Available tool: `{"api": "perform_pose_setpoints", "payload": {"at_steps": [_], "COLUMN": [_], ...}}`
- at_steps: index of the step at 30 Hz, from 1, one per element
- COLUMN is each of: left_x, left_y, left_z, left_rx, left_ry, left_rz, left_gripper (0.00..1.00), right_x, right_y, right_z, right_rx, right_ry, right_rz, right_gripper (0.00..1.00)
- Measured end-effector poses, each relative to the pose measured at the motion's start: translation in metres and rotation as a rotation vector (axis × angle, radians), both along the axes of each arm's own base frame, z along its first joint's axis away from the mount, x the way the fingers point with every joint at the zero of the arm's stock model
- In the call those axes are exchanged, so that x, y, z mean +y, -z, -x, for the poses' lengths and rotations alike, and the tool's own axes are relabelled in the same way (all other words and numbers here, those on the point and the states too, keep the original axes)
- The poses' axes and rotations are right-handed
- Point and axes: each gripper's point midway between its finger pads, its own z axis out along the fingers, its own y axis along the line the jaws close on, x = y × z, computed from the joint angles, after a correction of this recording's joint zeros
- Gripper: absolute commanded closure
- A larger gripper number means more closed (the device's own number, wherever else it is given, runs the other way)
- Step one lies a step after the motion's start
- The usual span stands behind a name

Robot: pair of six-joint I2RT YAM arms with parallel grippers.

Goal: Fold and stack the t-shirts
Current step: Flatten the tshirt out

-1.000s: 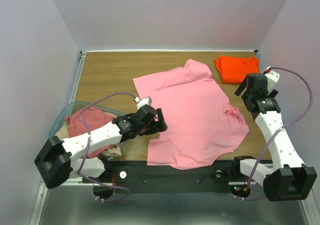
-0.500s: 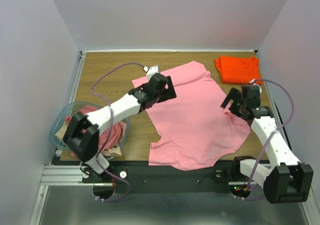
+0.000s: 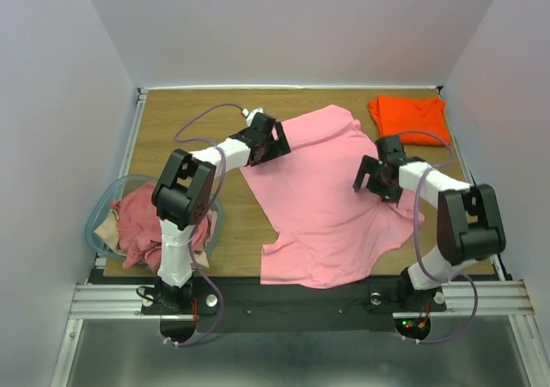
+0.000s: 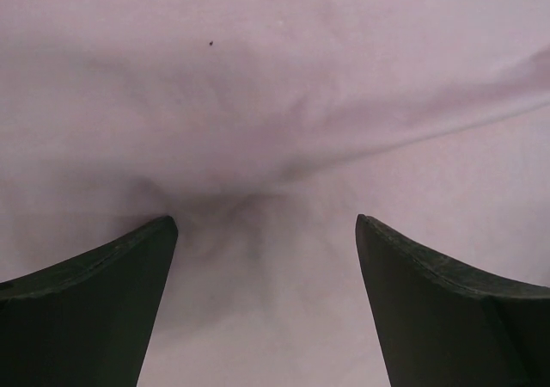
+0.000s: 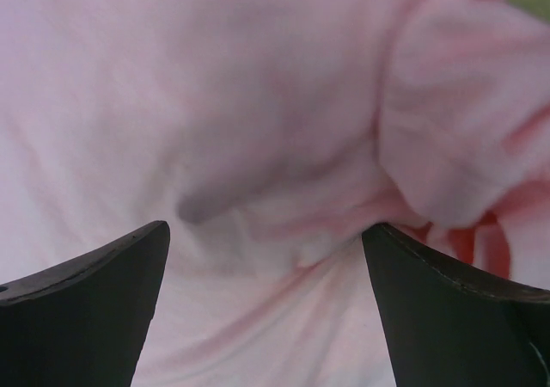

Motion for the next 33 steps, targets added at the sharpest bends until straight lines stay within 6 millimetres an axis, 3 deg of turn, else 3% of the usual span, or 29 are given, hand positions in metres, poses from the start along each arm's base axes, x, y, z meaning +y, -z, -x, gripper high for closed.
{"api": "perform_pose_setpoints", "payload": {"at_steps": [5,9,12,16,19,22,24,28,31,33], "left_x": [0.016,0.034,0.036,0.012,-0.008,-0.015,-0.016,-0.003,0.015,0.025], "left_y": [0.003,0.005,0.005,0.006,0.003,0.002,0.002,0.002,-0.003,-0.011], "left_z": [0.031,0.071,0.101,0.141,0.154,0.162,0.165,0.177,0.185,0.188], "left_rx": [-0.007,0.009,0.02,0.047,0.061,0.081,0.096,0.129,0.14,0.128], "left_ry": [-0.026,-0.066,-0.098,-0.066,-0.03,-0.018,-0.021,-0.049,-0.089,-0.114], "left_rz": [0.045,0.079,0.11,0.149,0.179,0.184,0.177,0.124,0.069,0.051], "left_gripper": [0.02,0.02,0.02,0.02,0.02,0.02,0.02,0.02,0.02,0.02], "right_x": [0.011,0.034,0.052,0.078,0.095,0.103,0.106,0.107,0.101,0.096], "right_y": [-0.001,-0.005,-0.009,-0.012,-0.017,-0.017,-0.018,-0.019,-0.02,-0.032], "right_z": [-0.068,-0.138,-0.173,-0.215,-0.252,-0.279,-0.292,-0.293,-0.27,-0.255], "right_rx": [-0.053,-0.145,-0.2,-0.269,-0.339,-0.388,-0.416,-0.416,-0.367,-0.351], "right_ry": [-0.048,-0.134,-0.199,-0.297,-0.367,-0.416,-0.445,-0.48,-0.486,-0.481], "right_rz": [0.042,0.068,0.062,0.046,0.039,0.059,0.074,0.081,0.087,0.091], "right_gripper": [0.0,0.0,0.0,0.0,0.0,0.0,0.0,0.0,0.0,0.0]}}
